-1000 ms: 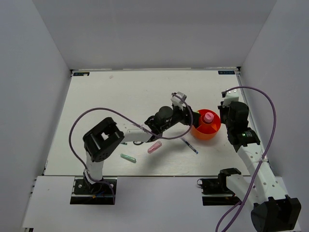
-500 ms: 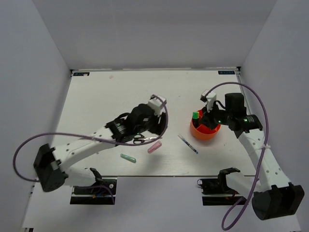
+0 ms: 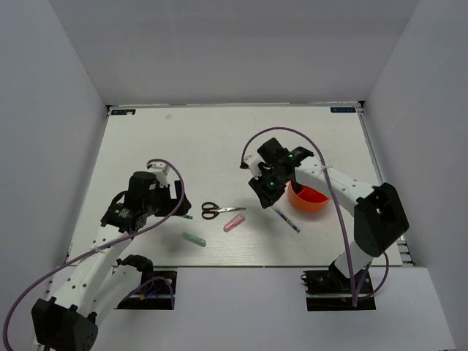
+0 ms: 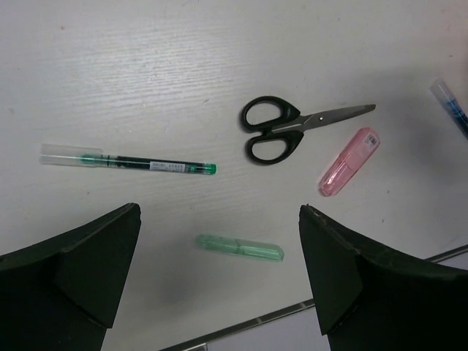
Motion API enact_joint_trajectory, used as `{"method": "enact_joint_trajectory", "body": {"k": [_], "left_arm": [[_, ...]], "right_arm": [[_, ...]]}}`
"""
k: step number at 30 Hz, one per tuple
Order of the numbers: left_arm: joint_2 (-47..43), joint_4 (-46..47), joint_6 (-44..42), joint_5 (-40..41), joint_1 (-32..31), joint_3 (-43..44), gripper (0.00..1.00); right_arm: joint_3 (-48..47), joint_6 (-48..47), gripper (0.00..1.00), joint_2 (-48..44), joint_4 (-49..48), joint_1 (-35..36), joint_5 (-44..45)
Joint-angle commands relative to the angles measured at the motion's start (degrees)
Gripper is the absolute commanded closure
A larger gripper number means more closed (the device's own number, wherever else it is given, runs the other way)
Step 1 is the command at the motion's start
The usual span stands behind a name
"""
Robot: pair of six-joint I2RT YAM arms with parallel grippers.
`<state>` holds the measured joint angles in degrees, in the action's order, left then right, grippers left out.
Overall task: Sort the stationery into containers
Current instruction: Pick up the pen from the center of the board.
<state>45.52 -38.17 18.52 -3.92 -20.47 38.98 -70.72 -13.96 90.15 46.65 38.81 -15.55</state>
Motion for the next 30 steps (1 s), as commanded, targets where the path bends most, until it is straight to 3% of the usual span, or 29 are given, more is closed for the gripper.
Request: {"method": "enact_joint_trajectory", "body": {"k": [1, 8, 30], "left_arm": [[-1.3, 1.69, 0.72, -10.22, 4.38, -2.5, 0.01], [-2.53, 3.02, 0.81, -14.71, 6.76, -3.39, 0.01], [-3.59, 2.23, 0.46, -14.62, 6.67, -4.18, 0.01]], "right_arm": [[-1.09, 5.87, 0.66, 0.9, -0.24, 1.0, 11.32], [-0.91, 6.49, 0.7, 6.17, -1.12, 2.41, 18.53], [1.19, 4.99, 0.66, 15.32, -4.99, 2.06, 20.83]]}}
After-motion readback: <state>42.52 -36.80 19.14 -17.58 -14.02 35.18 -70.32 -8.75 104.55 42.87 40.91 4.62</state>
